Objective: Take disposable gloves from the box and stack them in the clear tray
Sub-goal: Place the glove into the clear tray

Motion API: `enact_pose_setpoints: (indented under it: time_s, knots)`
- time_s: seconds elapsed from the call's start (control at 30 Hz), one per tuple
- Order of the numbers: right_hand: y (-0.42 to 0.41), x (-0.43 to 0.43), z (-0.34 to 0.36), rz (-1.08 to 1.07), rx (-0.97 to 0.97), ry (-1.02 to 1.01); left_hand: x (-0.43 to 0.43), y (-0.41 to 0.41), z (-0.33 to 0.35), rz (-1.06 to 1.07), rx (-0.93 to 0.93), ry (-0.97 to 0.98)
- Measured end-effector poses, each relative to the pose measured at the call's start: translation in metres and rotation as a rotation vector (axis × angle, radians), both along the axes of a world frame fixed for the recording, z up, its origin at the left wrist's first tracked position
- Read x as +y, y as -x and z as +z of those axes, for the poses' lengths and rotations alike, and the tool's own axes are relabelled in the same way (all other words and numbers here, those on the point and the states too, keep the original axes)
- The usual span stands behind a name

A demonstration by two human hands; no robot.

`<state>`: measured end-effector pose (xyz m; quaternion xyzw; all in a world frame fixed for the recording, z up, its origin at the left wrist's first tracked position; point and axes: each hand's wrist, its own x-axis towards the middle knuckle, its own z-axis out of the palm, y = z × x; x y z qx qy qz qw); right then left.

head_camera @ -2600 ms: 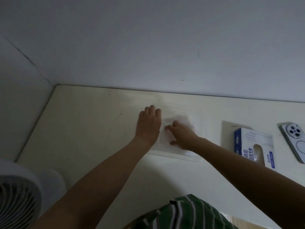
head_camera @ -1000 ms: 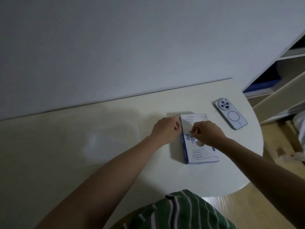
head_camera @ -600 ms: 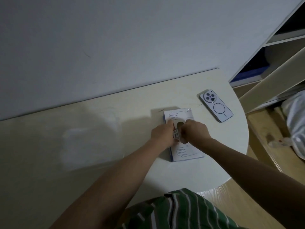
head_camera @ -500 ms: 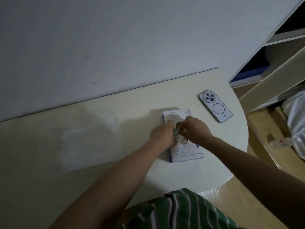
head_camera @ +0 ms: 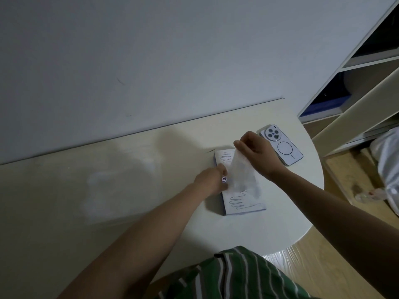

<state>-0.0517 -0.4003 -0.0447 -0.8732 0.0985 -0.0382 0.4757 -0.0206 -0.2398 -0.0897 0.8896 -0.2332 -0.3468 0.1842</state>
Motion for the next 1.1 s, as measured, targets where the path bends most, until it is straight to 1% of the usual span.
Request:
enact_pose_setpoints:
  time_s: [0.07,0.13,0.27,0.37,0.4,0.43,0.5,0.53,0.6,0.7,0.8,0.87,1.0,1.1]
  knots:
    - [-0.005,0.002,0.000,-0.001,0.067,0.109,0.007,-0.002,0.002,-0.013,0.019,0.058]
    - [-0.007,0.005,-0.006,0.002,0.136,0.204,0.014,-0.003,0.004,0.034,0.048,0.136]
    - [-0.001,0.003,-0.020,-0.035,0.180,0.235,0.021,-0.003,0.008,0.165,0.059,0.339]
    - [0.000,0.003,-0.025,-0.059,0.188,0.228,0.019,-0.001,0.014,0.310,0.207,0.492]
    - [0.000,0.003,-0.027,-0.067,0.185,0.222,0.018,-0.001,0.017,0.341,0.234,0.504]
    - [-0.001,0.004,-0.028,-0.075,0.184,0.209,0.015,-0.001,0.017,0.330,0.211,0.489]
    - [0.000,0.007,-0.028,-0.097,0.186,0.128,0.010,0.000,0.015,0.277,0.076,0.441]
    - [0.002,0.008,-0.027,-0.105,0.185,0.068,0.008,0.000,0.013,0.291,0.042,0.443]
    - [0.008,0.010,-0.026,-0.096,0.162,-0.005,0.006,0.000,0.010,0.379,0.083,0.472]
    - [0.023,0.009,-0.027,-0.013,0.105,-0.011,0.004,-0.003,0.006,0.483,0.171,0.493]
    - [0.033,0.008,-0.035,0.146,0.127,0.192,0.001,-0.004,0.005,0.600,0.273,0.505]
    - [0.034,0.006,-0.042,0.174,0.141,0.321,-0.001,-0.005,0.003,0.582,0.241,0.479]
    - [0.029,0.004,-0.047,0.163,0.098,0.572,0.004,-0.009,0.004,0.574,0.154,0.449]
    - [0.026,0.007,-0.047,0.212,0.182,0.701,0.011,-0.012,0.009,0.579,0.110,0.451]
